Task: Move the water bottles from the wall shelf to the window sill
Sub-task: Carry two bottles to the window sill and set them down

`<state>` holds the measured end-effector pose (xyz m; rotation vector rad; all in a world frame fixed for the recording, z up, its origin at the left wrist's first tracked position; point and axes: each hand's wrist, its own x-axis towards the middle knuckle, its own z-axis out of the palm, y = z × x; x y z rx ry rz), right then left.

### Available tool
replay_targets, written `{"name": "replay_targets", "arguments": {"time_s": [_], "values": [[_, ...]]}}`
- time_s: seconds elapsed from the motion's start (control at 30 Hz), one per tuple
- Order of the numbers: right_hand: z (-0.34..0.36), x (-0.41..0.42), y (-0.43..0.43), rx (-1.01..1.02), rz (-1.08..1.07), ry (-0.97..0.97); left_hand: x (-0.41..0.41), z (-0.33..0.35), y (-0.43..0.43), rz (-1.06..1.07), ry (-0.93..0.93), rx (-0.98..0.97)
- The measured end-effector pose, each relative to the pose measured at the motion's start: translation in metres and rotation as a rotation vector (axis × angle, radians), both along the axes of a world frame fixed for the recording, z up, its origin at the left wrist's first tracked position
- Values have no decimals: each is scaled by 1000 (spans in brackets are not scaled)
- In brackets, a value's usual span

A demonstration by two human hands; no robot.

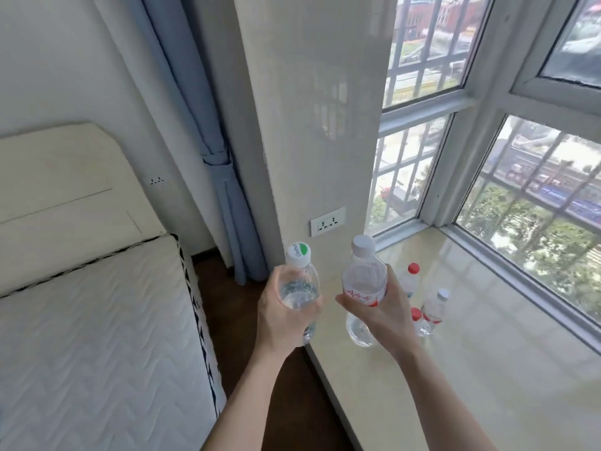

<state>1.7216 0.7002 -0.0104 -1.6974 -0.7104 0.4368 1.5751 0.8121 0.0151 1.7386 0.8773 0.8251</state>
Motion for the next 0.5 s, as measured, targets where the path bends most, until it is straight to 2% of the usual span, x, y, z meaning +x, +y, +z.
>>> {"name": "replay_targets", "arguments": {"time_s": [0.23, 0.5], "values": [[-12, 60, -32, -17, -245, 95, 97, 5, 0, -268, 9, -47], [-18, 91, -105, 2, -676, 150, 194, -14, -37, -659, 40, -151]]}}
